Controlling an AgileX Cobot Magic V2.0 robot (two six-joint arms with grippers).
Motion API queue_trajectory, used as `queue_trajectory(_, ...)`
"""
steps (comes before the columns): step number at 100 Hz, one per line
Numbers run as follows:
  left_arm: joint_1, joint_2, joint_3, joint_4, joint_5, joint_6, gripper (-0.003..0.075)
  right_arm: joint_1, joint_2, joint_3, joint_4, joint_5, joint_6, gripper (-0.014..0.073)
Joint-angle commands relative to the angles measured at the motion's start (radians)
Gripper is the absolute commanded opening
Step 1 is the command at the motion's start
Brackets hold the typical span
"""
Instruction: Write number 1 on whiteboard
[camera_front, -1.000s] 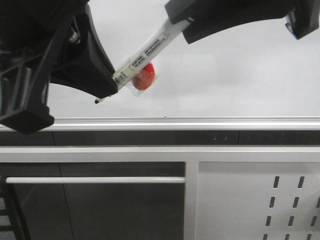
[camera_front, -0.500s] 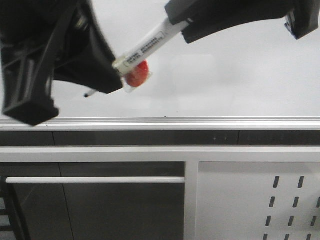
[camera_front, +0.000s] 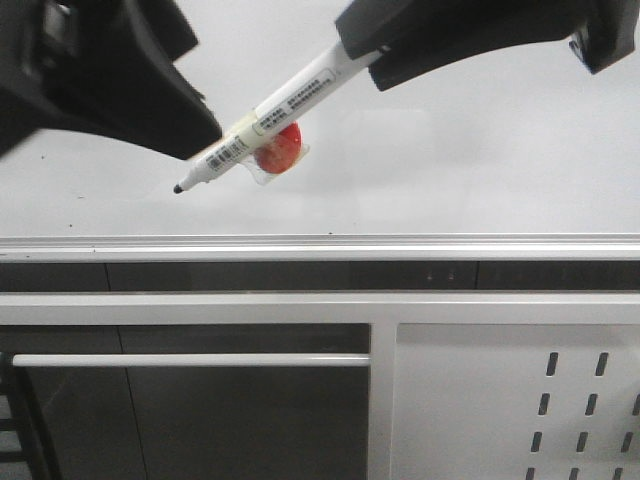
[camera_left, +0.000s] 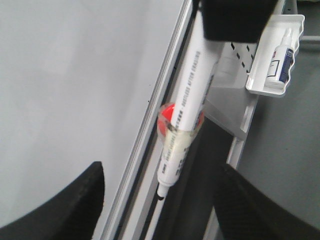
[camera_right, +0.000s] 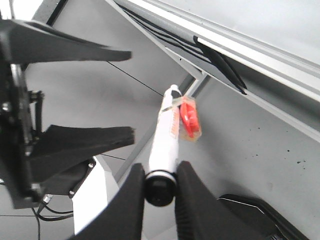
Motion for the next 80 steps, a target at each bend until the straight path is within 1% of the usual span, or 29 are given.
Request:
queue_trajectory(1, -0.007, -0.058, -0.034, -0.05, -0.005, -0.016, 0.0435, 0.002, -0.02, -0.034, 0.037, -0.011, -0.025, -0.0077)
queue_trajectory(13, -0.007, -0.119, -0.034, -0.097, 0.057, -0.022, 0.0431, 0.002, -0.038, -0.034, 0.007, -0.009, -0.047, -0.0077)
queue_trajectory(21, -0.007, -0.16, -0.034, -0.097, 0.093, -0.076, 0.0431, 0.002, -0.075, -0.034, -0.042, -0.02, -0.047, -0.0077)
queue_trajectory(30, -0.007, -0.212, -0.034, -0.095, 0.1, -0.139, 0.0424, 0.002, -0.132, -0.034, -0.084, -0.049, -0.047, -0.0076)
queue_trajectory(38, -0.007, -0.246, -0.034, -0.093, 0.098, -0.192, 0.0382, 0.002, -0.185, -0.032, -0.1, -0.066, -0.047, -0.0067)
queue_trajectory(47, -0.007, -0.279, -0.023, -0.094, 0.098, -0.219, 0.0333, 0.002, -0.241, -0.01, -0.117, -0.093, -0.047, -0.0067)
queue_trajectory(55, -0.007, -0.31, -0.001, -0.094, 0.098, -0.249, 0.0314, 0.002, -0.291, 0.024, -0.132, -0.125, -0.045, -0.0067)
queue_trajectory(64, -0.007, -0.347, 0.029, -0.094, 0.111, -0.316, 0.0294, 0.002, -0.354, 0.079, -0.131, -0.191, -0.045, -0.0067)
queue_trajectory(80, -0.007, -0.418, 0.078, -0.097, 0.104, -0.394, 0.0218, 0.002, -0.48, 0.159, -0.14, -0.269, -0.045, -0.0067)
